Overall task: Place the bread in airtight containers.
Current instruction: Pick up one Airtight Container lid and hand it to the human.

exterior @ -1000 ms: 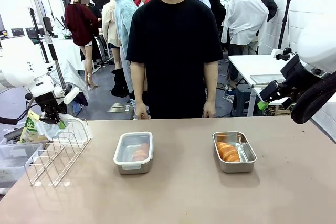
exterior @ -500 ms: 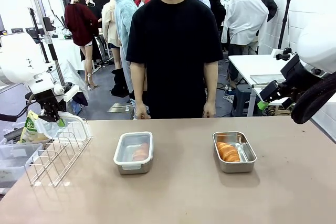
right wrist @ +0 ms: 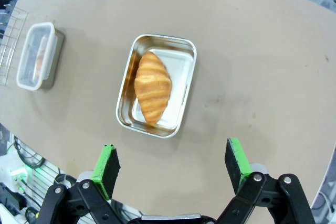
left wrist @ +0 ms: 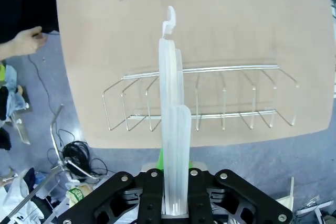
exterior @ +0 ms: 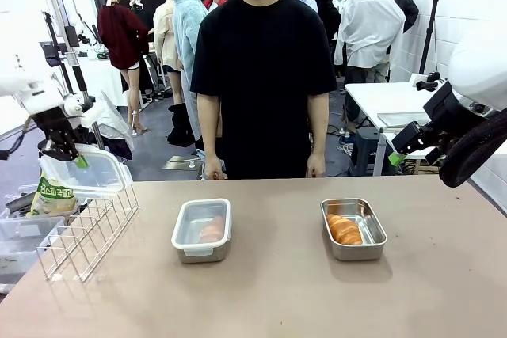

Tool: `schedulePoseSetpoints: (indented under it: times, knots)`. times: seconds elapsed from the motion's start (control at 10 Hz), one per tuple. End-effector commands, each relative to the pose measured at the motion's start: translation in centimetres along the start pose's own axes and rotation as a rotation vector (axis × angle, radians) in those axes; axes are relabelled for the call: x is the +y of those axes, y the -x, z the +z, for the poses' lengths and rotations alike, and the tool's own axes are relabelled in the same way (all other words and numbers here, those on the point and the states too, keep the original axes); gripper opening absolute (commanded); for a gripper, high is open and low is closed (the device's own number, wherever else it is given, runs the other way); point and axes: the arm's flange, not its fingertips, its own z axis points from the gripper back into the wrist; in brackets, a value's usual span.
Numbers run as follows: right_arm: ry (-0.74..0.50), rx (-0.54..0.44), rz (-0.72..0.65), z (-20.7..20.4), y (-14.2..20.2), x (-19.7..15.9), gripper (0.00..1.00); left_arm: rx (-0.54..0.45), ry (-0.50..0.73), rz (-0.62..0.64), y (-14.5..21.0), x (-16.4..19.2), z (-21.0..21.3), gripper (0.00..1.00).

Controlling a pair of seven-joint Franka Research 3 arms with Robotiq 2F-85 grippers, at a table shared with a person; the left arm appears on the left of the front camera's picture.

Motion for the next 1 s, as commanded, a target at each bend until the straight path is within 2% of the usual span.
schedulePoseSetpoints:
  times: [0.0,0.2,0.4,0.6,0.8,0.9]
  knots:
    - [0.0,0.002,0.001,-0.1,-0.1,0.0,1.0,0.013,0.02,-0.059,-0.3,-1.1,1.8,0.0]
    - [0.0,0.002,0.001,-0.1,-0.1,0.0,1.0,0.0,-0.024,-0.116,-1.7,-2.0,3.1,0.0]
    - [0.0,0.002,0.001,-0.1,-0.1,0.0,1.0,-0.085,-0.132,-0.182,-4.5,-1.1,3.3,0.0]
    - [0.0,0.002,0.001,-0.1,-0.1,0.0,1.0,-0.184,-0.239,-0.263,-9.2,0.0,4.6,0.0]
    - [0.0,0.002,0.001,-0.1,-0.1,0.0,1.0,-0.215,-0.351,-0.319,-13.3,0.6,6.6,0.0]
    - [0.0,0.002,0.001,-0.1,-0.1,0.0,1.0,-0.198,-0.374,-0.353,-15.7,0.7,7.5,0.0]
